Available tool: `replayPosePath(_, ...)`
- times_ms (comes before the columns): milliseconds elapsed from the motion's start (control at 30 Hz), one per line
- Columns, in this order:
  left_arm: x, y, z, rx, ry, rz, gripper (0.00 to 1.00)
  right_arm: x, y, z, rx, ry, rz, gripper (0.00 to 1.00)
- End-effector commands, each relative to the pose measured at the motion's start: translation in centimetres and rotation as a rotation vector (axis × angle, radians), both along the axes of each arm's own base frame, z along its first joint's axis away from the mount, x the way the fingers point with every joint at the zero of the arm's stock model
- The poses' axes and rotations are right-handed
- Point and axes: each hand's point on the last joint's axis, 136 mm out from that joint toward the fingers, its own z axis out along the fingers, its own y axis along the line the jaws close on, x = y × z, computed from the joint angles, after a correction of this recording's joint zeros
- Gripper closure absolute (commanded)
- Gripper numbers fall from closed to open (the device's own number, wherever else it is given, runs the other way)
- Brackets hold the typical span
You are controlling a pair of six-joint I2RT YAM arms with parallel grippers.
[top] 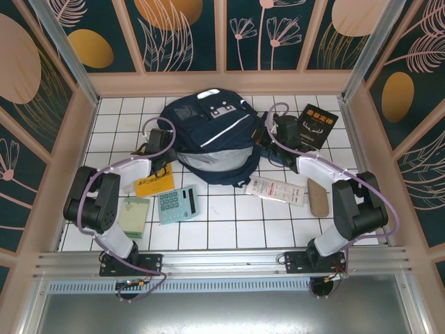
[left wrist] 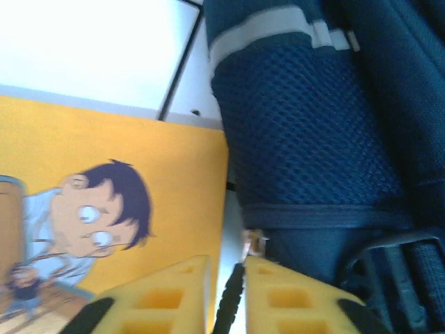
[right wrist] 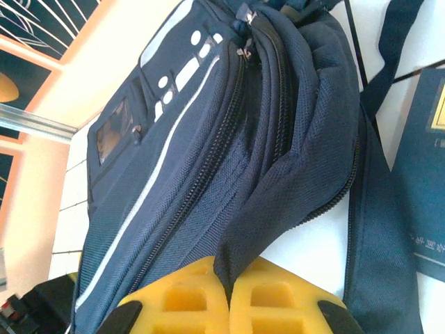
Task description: Pack the student bag
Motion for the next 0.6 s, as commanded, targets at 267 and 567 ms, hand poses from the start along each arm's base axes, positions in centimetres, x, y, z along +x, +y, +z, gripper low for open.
replayPosePath(267, -1.8, -1.1, 7.0, -0.007, -0.194, -0.1, 0.37, 1.2, 2.3, 4.9, 0.027, -0.154, 0.02, 1.0)
replayPosePath(567, -2.6, -5.5, 8.0, -0.041, -0.239, -0.238, 0.29, 0.7, 4.6, 2.3, 0.002, -0.097, 0.059, 0.82)
